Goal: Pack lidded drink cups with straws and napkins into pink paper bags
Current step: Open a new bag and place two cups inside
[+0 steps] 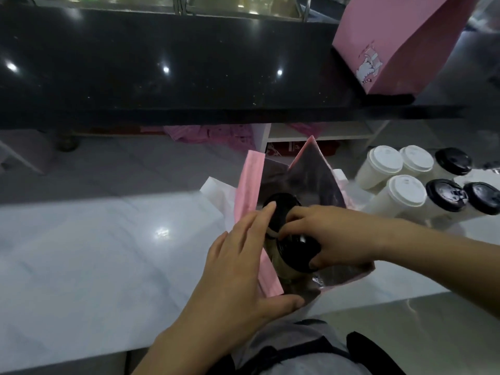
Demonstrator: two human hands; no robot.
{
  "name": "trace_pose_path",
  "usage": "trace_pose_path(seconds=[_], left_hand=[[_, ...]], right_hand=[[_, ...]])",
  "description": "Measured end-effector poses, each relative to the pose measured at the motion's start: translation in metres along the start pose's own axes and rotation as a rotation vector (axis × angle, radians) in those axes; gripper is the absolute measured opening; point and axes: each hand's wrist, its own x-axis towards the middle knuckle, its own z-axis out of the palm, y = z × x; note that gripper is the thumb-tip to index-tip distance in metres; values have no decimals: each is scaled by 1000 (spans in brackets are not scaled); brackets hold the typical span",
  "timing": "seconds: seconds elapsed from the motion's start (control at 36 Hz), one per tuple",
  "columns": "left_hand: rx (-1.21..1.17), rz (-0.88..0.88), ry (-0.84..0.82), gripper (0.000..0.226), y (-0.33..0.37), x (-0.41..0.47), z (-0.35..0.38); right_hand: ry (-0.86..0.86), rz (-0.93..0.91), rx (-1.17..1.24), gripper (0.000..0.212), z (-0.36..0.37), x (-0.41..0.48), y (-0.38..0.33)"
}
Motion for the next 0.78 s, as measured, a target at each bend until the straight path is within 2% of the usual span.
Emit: trace_pose_path(seconds=[0.25, 0.36, 0.78], left_hand=[[-57, 80, -24, 114, -1, 2, 1], [-63, 121, -45, 115, -4, 1, 5], [-103, 147, -50, 112, -12, 2, -1]], right_hand=[[-64, -33, -135, 73, 30, 11, 1], [-45, -108, -220, 62, 41, 12, -3], [-78, 0, -145, 69, 34, 16, -8]])
